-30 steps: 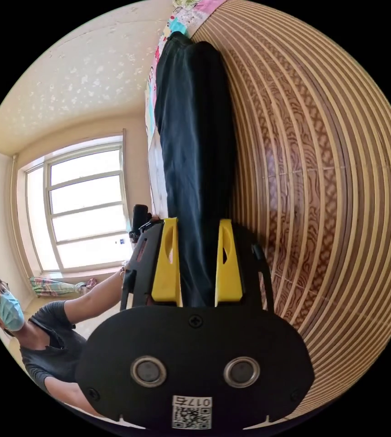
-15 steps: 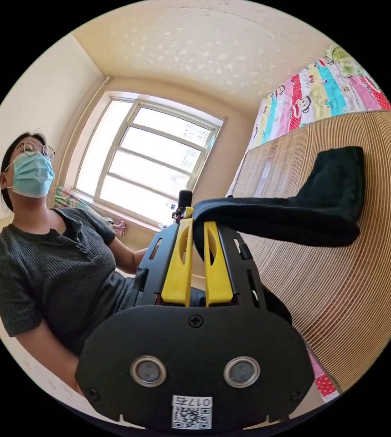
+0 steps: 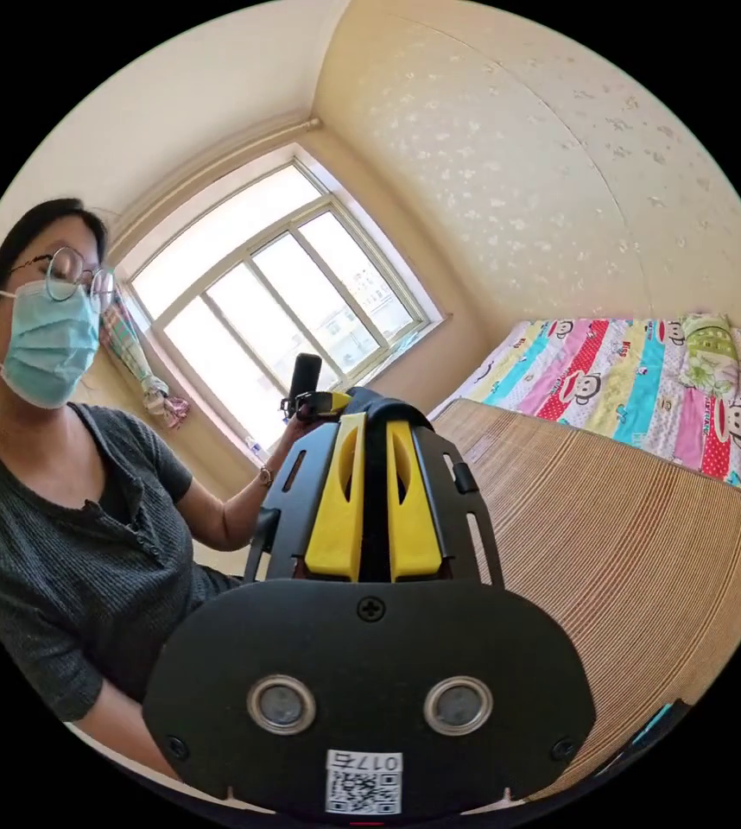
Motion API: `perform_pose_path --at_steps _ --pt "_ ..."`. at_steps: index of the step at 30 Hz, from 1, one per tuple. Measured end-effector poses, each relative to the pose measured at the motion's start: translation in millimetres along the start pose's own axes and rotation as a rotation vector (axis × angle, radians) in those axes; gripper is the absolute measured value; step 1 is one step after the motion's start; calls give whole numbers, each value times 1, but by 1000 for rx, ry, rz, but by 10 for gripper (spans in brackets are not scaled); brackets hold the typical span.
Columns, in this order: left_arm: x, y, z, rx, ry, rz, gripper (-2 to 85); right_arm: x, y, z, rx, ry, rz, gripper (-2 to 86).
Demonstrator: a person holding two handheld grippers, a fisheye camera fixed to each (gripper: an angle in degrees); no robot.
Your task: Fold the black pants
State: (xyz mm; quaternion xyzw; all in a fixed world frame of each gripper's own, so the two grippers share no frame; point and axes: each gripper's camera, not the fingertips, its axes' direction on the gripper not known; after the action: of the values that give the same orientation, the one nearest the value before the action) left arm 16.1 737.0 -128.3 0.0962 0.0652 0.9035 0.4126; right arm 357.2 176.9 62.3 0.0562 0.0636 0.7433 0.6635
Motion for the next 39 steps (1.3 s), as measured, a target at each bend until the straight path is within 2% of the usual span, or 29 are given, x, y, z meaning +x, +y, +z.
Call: perform_pose_path --at_steps 4,9,12,15,18,20,24,26,29,33,35,36,38,39 --pt "-97 -5 49 -71 -129 -194 48 104 11 58 -95 58 168 9" --pt "-158 32 94 -183 -241 -316 47 143 63 116 -287 116 233 15" --pt "-158 90 119 -276 -228 -351 47 151 135 133 -385 88 323 23" --pt "-154 172 148 -367 -157 -483 49 165 218 146 -492 76 489 39" --pt "-153 262 183 -514 -198 -697 65 194 298 160 -664 162 714 65" --pt "-156 313 200 -605 -220 -839 82 211 324 159 -700 119 809 91" --pt "-165 319 190 -441 -175 -955 142 255 310 123 -478 78 850 140" --pt "-178 289 178 -295 -182 -917 172 281 293 115 -417 62 831 169" --pt "-206 242 172 -199 -246 -850 211 332 267 120 -393 22 798 221" --pt "-253 203 188 -207 -257 -836 226 399 258 151 -458 -33 817 243" --pt "-278 198 214 -321 -261 -855 219 418 268 167 -507 -89 842 244" --pt "-281 200 221 -338 -236 -857 214 426 279 177 -551 -123 858 242" --pt "-286 215 231 -255 -80 -923 198 428 289 166 -492 -89 856 226" --pt "-283 219 231 -230 -64 -947 192 431 299 157 -441 -114 895 204"
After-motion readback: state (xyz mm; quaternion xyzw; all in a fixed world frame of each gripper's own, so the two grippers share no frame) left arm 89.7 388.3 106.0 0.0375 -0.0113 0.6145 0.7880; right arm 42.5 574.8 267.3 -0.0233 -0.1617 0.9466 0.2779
